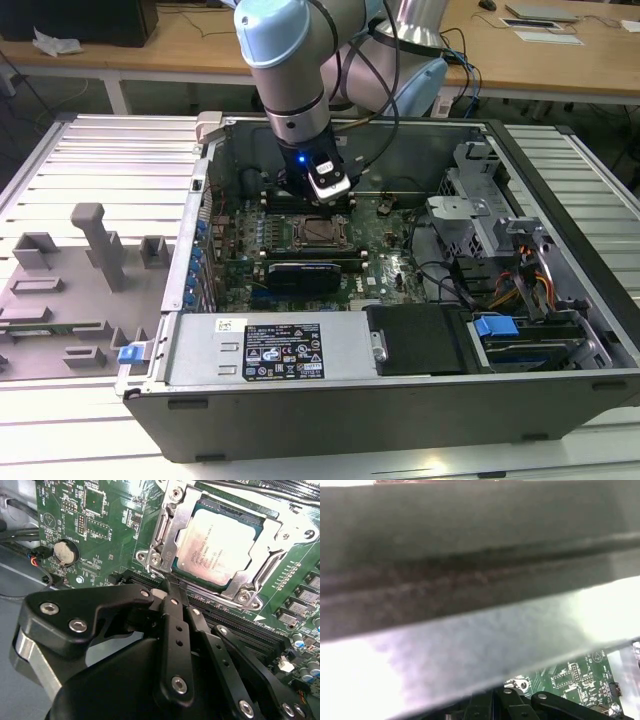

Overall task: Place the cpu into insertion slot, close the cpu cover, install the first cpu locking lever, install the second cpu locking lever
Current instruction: 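Install the first cpu locking lever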

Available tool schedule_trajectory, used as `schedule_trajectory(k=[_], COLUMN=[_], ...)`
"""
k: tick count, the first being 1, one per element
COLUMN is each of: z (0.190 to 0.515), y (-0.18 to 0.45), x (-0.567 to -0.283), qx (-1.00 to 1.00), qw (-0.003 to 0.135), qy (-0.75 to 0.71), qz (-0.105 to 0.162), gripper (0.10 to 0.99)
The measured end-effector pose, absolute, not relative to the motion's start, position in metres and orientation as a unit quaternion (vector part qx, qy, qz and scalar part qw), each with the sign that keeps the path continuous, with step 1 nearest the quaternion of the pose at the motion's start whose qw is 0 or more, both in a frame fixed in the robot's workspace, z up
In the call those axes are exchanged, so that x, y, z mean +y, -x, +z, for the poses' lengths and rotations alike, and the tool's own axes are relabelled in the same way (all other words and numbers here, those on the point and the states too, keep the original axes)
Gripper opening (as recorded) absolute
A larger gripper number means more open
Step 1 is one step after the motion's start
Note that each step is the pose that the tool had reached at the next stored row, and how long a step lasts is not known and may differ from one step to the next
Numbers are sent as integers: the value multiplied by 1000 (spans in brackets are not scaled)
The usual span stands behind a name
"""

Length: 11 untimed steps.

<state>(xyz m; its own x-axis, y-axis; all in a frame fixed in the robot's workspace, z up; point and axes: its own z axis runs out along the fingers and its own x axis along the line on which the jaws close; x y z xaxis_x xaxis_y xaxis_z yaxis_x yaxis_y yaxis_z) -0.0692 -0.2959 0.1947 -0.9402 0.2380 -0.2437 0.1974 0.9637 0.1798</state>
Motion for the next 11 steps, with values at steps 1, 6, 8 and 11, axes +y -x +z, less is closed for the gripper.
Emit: schedule_trajectory(k=[1,6,8,11], z=[195,195,196,198], y=[69,69,69,69], x=[-296,-296,-296,-296], qx=[982,982,982,982], qw=[133,133,133,133], qy=[-111,-111,-111,-111], qz=[78,79,79,79], gripper=[106,106,106,106])
